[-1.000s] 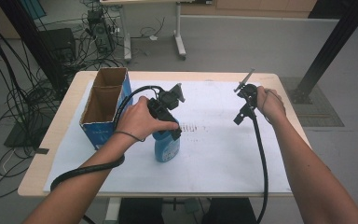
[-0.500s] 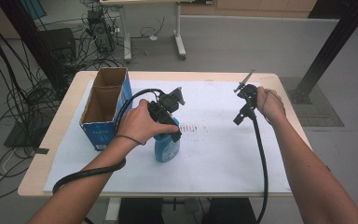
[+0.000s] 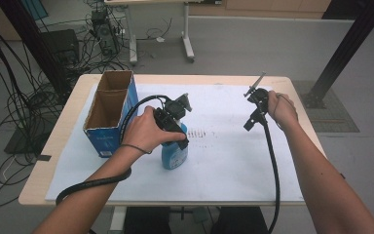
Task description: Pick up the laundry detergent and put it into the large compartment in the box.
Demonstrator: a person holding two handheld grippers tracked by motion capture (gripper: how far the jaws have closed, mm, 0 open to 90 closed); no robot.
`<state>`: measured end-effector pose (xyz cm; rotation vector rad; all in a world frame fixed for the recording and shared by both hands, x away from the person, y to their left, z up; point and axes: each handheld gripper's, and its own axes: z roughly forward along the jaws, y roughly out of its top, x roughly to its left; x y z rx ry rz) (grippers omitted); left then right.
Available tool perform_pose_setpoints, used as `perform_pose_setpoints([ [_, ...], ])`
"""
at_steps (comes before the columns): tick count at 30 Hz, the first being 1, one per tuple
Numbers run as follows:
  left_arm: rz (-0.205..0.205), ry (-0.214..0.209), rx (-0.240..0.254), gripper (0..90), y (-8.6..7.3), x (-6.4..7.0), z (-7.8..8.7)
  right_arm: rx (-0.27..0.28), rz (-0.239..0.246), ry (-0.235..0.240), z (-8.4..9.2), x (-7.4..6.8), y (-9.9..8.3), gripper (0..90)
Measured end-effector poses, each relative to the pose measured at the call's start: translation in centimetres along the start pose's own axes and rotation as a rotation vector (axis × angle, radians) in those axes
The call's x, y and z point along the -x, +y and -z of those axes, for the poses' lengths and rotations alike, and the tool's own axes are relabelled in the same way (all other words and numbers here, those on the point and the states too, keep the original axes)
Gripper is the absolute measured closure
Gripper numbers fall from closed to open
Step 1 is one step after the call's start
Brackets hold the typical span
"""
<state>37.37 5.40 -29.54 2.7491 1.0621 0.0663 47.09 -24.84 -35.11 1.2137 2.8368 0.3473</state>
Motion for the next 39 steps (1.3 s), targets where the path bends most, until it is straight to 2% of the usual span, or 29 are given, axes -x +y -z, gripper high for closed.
perform_pose_setpoints([
  [39, 0.006, 0.001, 0.009, 6.5, -0.07, 0.02, 0.44, 0.007, -0.003, 0.001, 0.29, 0.12, -0.18, 7.9],
])
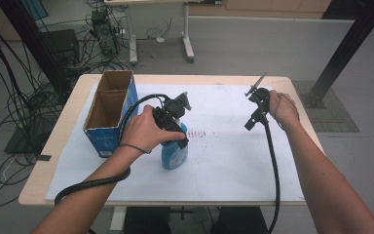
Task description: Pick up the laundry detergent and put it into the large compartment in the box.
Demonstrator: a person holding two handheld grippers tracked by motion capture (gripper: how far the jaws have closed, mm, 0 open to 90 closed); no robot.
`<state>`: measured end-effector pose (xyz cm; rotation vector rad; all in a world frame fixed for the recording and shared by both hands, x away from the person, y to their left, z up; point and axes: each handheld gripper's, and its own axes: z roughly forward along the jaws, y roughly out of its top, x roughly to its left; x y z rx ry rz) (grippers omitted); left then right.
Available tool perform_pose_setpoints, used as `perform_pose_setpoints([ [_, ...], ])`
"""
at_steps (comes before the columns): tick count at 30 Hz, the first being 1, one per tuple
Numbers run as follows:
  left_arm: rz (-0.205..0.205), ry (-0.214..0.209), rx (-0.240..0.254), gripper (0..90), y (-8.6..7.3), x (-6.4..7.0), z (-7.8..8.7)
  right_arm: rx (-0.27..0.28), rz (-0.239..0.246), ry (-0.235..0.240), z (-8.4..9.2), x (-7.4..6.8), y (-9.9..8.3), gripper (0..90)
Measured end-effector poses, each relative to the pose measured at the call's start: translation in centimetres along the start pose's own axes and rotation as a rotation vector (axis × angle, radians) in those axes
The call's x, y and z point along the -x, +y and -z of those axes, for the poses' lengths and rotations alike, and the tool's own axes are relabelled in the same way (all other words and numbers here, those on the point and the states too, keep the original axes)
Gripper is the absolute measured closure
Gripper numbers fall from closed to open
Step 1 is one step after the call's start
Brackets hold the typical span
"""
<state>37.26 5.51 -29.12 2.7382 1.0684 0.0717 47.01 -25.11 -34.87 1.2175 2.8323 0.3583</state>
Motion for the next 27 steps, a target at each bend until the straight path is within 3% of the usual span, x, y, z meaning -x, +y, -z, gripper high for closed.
perform_pose_setpoints([
  [27, 0.009, -0.004, 0.012, 6.7, 0.0, -0.02, 0.18, -0.002, -0.001, 0.0, 0.05, -0.07, 0.03, 8.0],
])
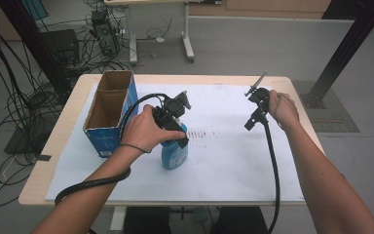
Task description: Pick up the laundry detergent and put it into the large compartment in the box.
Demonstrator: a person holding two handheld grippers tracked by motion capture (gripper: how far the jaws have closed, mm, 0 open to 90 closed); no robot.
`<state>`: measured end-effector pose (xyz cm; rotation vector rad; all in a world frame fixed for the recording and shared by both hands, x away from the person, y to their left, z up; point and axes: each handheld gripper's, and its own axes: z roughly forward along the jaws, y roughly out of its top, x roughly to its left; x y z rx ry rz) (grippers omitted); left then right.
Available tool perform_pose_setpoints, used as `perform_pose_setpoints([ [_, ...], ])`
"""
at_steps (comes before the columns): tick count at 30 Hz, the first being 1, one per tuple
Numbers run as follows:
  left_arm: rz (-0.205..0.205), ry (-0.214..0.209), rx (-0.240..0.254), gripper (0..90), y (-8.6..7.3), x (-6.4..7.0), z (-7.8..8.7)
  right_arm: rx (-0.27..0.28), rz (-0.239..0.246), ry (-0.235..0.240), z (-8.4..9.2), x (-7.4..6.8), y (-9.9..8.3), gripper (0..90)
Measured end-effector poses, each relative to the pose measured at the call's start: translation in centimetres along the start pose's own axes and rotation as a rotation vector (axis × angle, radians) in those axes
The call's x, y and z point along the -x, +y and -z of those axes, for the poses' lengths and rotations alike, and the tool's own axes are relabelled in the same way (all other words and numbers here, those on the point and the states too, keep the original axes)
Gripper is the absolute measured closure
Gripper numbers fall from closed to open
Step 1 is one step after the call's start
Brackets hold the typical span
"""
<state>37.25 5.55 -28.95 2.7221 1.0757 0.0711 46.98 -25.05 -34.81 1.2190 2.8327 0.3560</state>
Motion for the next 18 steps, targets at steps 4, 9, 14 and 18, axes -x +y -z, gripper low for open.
perform_pose_setpoints([
  [4, 0.002, -0.002, 0.001, 6.6, -0.03, 0.01, -0.02, 0.0, 0.0, 0.0, 0.07, 0.0, -0.01, 8.0],
  [9, 0.002, -0.004, -0.003, 6.6, -0.08, 0.03, -0.12, 0.0, -0.001, 0.0, -0.02, -0.03, 0.02, 8.0],
  [14, 0.002, -0.006, -0.003, 6.6, -0.1, 0.03, -0.13, 0.0, 0.002, 0.002, -0.09, -0.08, 0.14, 8.0],
  [18, 0.003, -0.005, 0.0, 6.6, -0.12, 0.02, -0.15, -0.001, 0.0, 0.003, -0.13, -0.06, 0.14, 8.0],
])
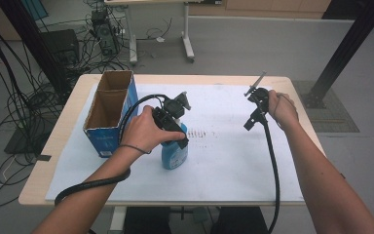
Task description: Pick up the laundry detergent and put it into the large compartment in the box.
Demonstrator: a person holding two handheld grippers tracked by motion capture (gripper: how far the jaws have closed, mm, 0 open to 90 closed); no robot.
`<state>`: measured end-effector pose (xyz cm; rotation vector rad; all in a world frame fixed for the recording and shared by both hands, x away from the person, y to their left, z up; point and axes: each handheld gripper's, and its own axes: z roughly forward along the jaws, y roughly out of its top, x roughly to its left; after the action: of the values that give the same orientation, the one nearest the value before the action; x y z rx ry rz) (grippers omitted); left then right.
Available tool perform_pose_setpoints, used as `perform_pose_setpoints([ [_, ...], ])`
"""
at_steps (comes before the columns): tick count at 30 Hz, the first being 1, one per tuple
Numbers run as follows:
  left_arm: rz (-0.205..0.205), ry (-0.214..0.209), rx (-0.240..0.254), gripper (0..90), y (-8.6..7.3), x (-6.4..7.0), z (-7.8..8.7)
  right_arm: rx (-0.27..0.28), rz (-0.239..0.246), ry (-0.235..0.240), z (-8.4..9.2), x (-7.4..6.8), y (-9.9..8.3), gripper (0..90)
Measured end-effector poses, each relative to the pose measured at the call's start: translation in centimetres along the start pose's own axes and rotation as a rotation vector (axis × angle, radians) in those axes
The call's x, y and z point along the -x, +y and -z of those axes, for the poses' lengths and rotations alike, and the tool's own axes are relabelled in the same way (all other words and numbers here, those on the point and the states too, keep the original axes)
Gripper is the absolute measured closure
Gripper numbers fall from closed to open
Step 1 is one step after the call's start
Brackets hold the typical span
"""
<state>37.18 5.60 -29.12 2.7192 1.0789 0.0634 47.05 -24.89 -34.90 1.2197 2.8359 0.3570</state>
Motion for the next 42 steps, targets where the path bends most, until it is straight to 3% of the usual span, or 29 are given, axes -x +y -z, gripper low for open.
perform_pose_setpoints([
  [23, 0.006, 0.006, -0.001, 7.3, 0.1, -0.23, 0.27, -0.003, 0.011, 0.004, -0.24, -0.02, 0.27, 8.0],
  [42, 0.001, -0.008, -0.008, 16.3, 0.44, -0.54, 0.23, -0.005, 0.001, 0.005, -0.25, 0.24, 0.11, 8.0],
])
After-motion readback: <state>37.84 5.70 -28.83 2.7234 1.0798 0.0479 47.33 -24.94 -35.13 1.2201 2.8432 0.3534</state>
